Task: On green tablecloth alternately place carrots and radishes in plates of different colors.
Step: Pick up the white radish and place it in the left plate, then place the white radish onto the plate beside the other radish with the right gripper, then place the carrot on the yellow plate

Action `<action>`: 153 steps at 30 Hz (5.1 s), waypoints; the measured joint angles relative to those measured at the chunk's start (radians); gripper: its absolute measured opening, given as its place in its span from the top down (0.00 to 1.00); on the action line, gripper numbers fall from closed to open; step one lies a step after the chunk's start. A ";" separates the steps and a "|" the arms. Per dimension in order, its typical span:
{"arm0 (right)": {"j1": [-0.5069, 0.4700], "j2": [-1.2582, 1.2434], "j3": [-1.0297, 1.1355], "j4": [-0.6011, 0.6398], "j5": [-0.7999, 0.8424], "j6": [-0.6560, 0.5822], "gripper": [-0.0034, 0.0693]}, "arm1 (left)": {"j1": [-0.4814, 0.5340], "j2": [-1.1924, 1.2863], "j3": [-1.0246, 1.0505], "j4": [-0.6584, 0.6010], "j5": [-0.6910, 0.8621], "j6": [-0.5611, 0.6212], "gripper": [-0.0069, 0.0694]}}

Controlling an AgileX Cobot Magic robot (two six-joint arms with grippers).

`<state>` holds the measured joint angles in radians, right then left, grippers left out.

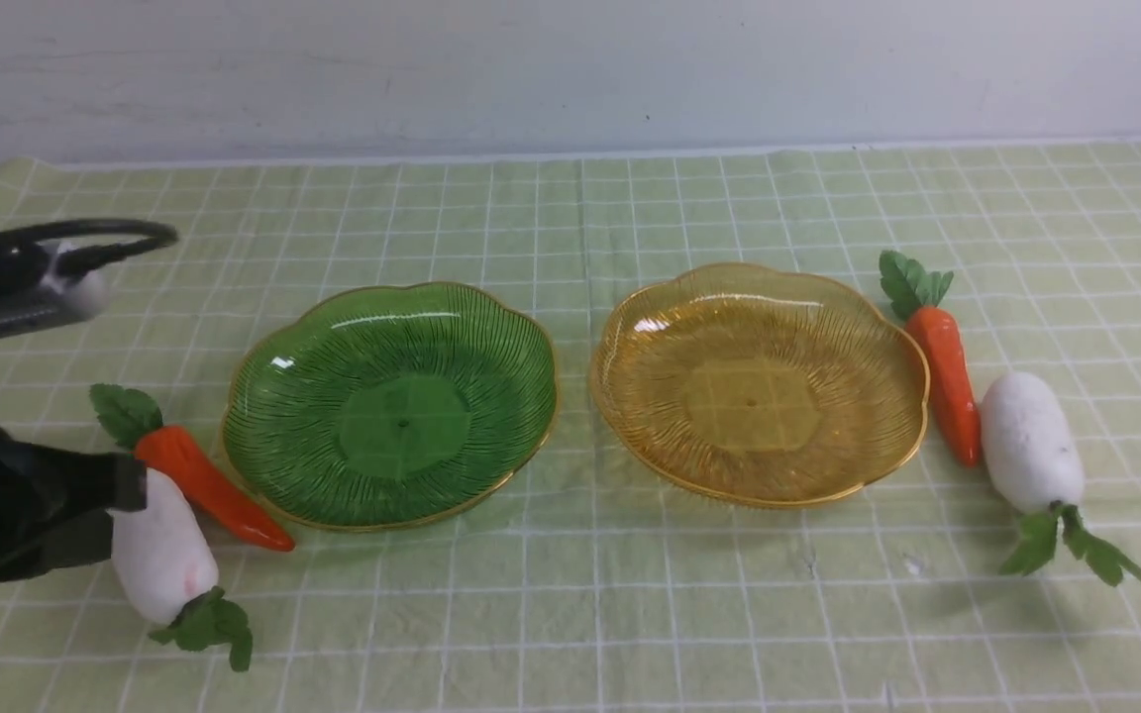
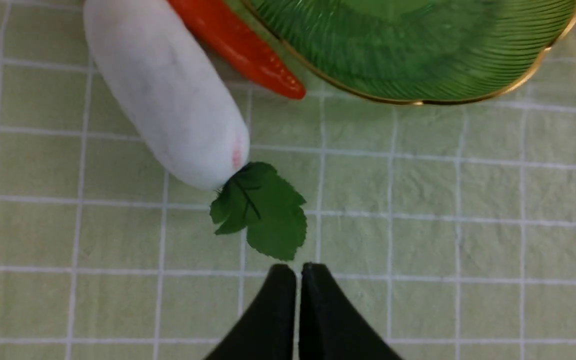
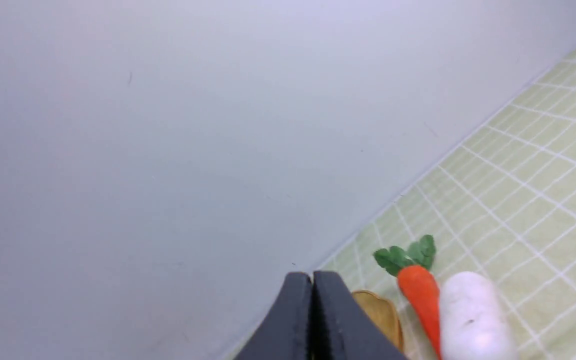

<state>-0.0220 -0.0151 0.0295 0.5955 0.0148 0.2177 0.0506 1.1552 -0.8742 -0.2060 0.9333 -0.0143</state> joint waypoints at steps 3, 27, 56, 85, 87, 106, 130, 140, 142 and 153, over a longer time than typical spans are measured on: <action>0.000 0.000 0.000 0.045 -0.035 -0.025 0.97 | 0.048 0.119 -0.066 -0.025 -0.002 0.023 0.91; 0.000 0.626 -0.558 0.079 0.696 -0.525 0.97 | 0.065 0.544 -0.167 0.015 -0.110 0.042 0.07; 0.000 1.324 -1.043 -0.311 0.846 -0.335 0.89 | -0.076 0.276 -0.350 -0.180 0.055 0.179 0.30; -0.002 1.934 -1.336 -0.595 0.877 -0.195 0.30 | -0.162 0.800 -0.784 -0.134 0.058 0.187 0.32; -0.005 1.890 -1.361 -0.609 0.926 -0.161 0.30 | -0.162 0.768 -0.825 -0.060 0.139 0.171 0.58; 0.503 2.017 -1.664 0.122 0.732 -0.478 0.30 | 0.113 0.399 -0.391 -0.080 0.092 0.142 0.92; 0.503 2.342 -1.948 0.302 0.845 -0.279 0.13 | 0.116 0.393 -0.334 -0.150 0.057 0.218 0.88; 0.353 2.157 -2.077 0.136 1.155 -0.376 0.37 | 0.116 0.460 -0.334 -0.115 0.003 0.142 0.43; 0.320 2.075 -2.086 -0.035 1.206 -0.331 0.56 | 0.116 0.502 -0.334 -0.079 -0.031 0.074 0.27; 0.259 1.744 -1.945 -0.473 1.249 -0.203 0.97 | 0.143 0.688 -0.349 -0.038 -0.252 -0.152 0.12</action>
<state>0.2371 1.7292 -1.9159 0.1223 1.2640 0.0152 0.1935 1.8437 -1.2233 -0.2437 0.6814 -0.1663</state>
